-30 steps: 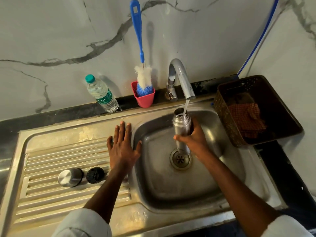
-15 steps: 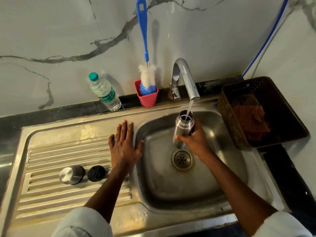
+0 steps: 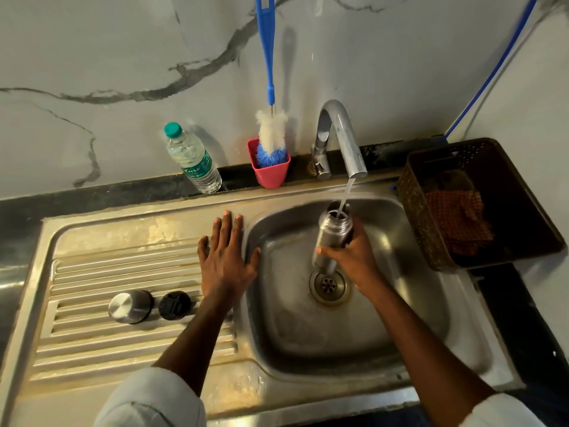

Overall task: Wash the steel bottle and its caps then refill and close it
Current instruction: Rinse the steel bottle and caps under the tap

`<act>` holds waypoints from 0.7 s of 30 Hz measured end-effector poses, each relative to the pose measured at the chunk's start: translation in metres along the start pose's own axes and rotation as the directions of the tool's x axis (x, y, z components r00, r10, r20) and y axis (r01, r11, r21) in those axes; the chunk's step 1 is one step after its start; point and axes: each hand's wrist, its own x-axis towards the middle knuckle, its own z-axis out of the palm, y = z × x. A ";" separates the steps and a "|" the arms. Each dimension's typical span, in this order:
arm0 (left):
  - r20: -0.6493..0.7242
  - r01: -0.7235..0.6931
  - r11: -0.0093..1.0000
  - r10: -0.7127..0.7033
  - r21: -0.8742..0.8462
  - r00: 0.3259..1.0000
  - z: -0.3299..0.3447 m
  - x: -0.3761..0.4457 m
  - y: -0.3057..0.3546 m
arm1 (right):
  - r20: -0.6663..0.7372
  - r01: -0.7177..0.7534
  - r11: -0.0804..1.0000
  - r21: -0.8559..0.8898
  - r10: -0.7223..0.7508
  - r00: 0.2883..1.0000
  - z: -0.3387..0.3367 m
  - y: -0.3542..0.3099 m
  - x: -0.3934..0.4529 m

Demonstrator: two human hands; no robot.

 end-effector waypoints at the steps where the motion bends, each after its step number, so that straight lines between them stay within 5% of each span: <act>1: 0.005 0.001 1.000 -0.001 -0.003 1.000 0.000 0.000 0.000 | -0.036 -0.026 0.997 0.066 0.029 0.999 -0.003 0.000 0.000; 6: 0.005 0.001 1.000 -0.001 0.009 1.000 0.000 0.001 -0.001 | -0.022 -0.173 0.912 0.371 0.195 0.981 -0.012 -0.022 0.001; 11: 0.007 0.003 1.000 -0.003 0.005 1.000 0.000 0.000 0.000 | 0.213 -0.464 0.488 0.739 0.484 0.849 -0.005 -0.029 0.001; 18: -0.006 0.000 1.000 0.000 -0.004 1.000 -0.001 0.000 0.001 | 0.373 -0.379 -0.074 0.922 0.421 0.827 0.024 -0.048 0.022; 21: -0.009 -0.001 1.000 0.001 0.002 1.000 -0.001 -0.001 0.001 | 0.403 -0.355 -0.190 0.915 0.386 0.830 0.026 -0.057 0.032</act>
